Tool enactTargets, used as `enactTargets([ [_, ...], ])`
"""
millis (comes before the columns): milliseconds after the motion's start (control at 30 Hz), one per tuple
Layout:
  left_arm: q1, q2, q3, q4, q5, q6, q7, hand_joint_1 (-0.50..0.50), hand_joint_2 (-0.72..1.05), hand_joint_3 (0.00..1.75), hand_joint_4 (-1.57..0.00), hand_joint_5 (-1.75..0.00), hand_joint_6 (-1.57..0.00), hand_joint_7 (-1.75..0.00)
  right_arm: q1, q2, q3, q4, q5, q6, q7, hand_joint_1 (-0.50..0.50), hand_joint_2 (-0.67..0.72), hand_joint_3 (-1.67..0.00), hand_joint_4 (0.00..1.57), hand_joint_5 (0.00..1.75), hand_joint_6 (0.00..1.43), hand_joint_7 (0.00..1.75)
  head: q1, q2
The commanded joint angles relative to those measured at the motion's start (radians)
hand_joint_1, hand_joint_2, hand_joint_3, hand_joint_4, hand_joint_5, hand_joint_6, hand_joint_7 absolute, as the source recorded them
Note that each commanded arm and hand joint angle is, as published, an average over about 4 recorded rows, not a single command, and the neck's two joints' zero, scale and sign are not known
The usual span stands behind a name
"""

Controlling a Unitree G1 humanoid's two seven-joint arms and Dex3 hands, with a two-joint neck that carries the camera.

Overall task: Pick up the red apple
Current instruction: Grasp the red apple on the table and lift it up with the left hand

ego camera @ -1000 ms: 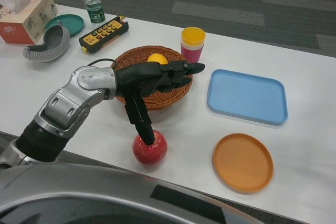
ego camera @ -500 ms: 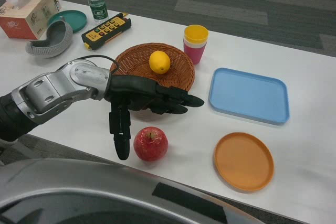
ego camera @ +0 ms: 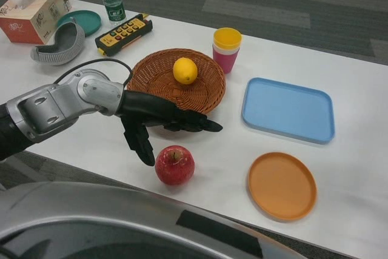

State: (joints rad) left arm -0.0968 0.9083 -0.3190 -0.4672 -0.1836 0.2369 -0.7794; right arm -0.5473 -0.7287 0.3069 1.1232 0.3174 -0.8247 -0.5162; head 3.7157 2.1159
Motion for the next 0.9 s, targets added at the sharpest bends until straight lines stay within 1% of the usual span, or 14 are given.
enactTargets([
  [33,0.037,-0.007,-0.017,0.001,0.032,-0.035,-0.005,0.5,1.05,0.0,0.0,0.0,0.0,0.0,0.017,-0.016,-0.01,-0.013,0.008,0.001,-0.008,-0.42,0.72,0.0,0.0,0.0,0.0,0.0,0.001,0.0],
  [167,0.045,0.001,-0.04,0.001,0.032,-0.042,-0.006,0.5,1.05,0.0,0.0,0.0,0.0,0.0,0.02,-0.018,-0.013,-0.016,0.008,0.001,-0.008,-0.42,0.72,0.0,0.0,0.0,0.0,0.0,0.0,-0.002],
  [267,0.045,0.001,-0.046,0.001,0.032,-0.044,-0.006,0.5,1.05,0.0,0.0,0.0,0.0,0.0,0.021,-0.018,-0.014,-0.017,0.008,0.001,-0.008,-0.42,0.72,0.0,0.0,0.0,0.0,0.0,-0.002,-0.003],
  [400,0.046,0.002,-0.078,0.001,0.013,-0.044,-0.008,0.5,1.05,0.0,0.0,0.0,0.0,0.0,0.032,-0.02,-0.024,-0.026,0.009,0.001,-0.008,-0.42,0.72,0.0,0.0,0.0,0.0,0.0,-0.004,-0.001],
  [567,0.043,0.017,-0.084,0.001,0.006,-0.044,-0.008,0.5,1.05,0.0,0.0,0.0,0.0,0.0,0.046,-0.02,-0.04,-0.039,0.009,0.0,-0.008,-0.42,0.72,0.0,0.0,0.0,0.0,0.0,-0.011,-0.003],
  [700,0.044,0.014,-0.095,0.001,0.026,-0.044,-0.007,0.5,1.05,0.0,0.0,0.0,0.0,0.0,0.059,-0.02,-0.051,-0.052,0.009,0.0,-0.008,-0.42,0.72,0.0,0.0,0.0,0.0,0.0,-0.011,0.0],
  [900,0.059,0.004,-0.093,0.002,0.103,-0.044,-0.006,0.5,1.05,0.0,0.0,0.0,0.0,0.0,0.067,-0.02,-0.057,-0.06,0.01,0.001,-0.008,-0.42,0.72,0.0,0.0,0.0,0.0,0.0,-0.012,0.0],
])
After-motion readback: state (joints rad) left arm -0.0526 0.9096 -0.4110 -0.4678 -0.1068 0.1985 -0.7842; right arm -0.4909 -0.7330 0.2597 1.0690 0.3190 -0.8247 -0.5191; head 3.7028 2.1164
